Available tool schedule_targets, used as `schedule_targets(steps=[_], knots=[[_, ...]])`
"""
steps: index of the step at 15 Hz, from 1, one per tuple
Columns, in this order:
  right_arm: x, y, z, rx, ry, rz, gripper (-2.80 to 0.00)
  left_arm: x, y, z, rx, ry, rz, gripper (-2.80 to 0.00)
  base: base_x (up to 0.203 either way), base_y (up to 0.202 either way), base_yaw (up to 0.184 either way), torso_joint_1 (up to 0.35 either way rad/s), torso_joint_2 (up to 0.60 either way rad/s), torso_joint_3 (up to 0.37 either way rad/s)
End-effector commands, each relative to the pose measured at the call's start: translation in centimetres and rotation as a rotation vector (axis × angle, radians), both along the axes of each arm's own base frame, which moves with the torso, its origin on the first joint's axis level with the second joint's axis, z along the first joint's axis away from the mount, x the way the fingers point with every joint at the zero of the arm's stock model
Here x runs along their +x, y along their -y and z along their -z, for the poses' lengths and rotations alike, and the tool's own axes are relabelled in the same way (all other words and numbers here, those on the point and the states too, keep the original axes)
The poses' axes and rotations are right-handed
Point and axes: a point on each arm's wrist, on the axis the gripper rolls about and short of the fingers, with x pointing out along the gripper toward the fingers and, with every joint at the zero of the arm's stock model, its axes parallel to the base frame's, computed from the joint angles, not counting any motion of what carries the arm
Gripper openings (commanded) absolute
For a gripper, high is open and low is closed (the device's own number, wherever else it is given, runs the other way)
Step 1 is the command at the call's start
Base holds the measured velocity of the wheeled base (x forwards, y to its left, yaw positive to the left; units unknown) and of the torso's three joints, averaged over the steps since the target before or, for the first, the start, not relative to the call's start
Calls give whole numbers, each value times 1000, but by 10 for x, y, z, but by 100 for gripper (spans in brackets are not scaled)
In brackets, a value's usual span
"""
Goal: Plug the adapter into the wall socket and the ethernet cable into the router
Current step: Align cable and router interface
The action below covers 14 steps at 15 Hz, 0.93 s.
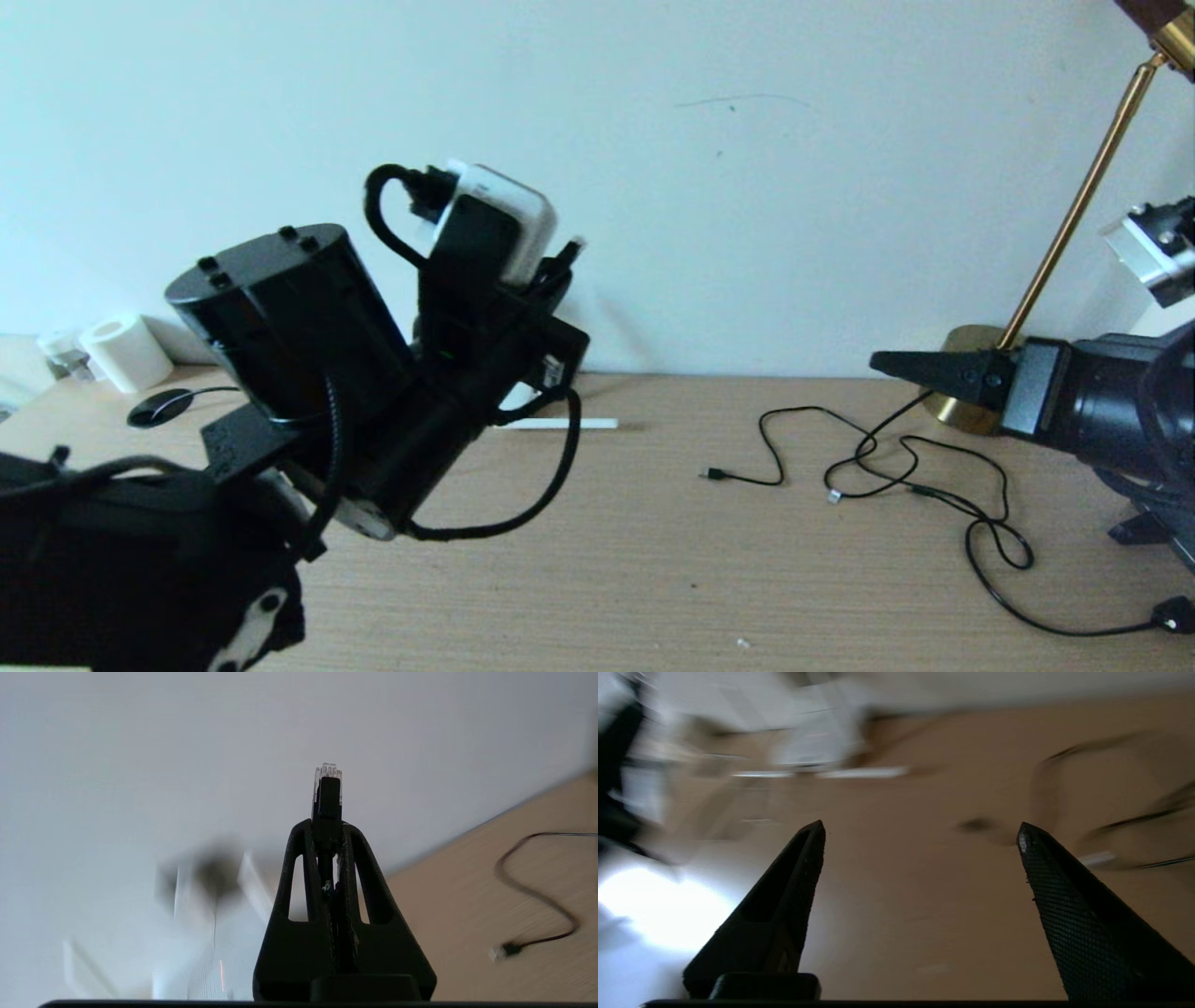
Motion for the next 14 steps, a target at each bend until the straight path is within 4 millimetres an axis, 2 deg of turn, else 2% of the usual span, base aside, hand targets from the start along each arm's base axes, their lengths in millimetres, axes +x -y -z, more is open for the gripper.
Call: schedule_targets(steps=[1,4,6,8,9,12,14], knots=[[-29,14,1,-200,168,56,0,2,-15,0,-129,-69,-40,-280,0,0,0,0,0,0],[-84,40,0,-243,347,90,0,-1,-28,18,-290,-238,-112,-280,0,0,0,0,0,0],[-122,59,9,-250,414,124,0,-4,-43,39,-304,-372,-191,-280,0,0,0,0,0,0],[-150,75,22,-286,404,224,0,-7,-54,51,-294,-402,-253,-280,0,0,0,0,0,0],[-159,81,28,-321,375,330,0,-7,-62,56,-292,-416,-285,-280,0,0,0,0,0,0],[-163,86,34,-416,280,666,0,-3,-75,75,-289,-471,-355,-280,0,0,0,0,0,0],[-176,86,46,-488,279,746,0,-1,-87,94,-255,-523,-407,-280,0,0,0,0,0,0]])
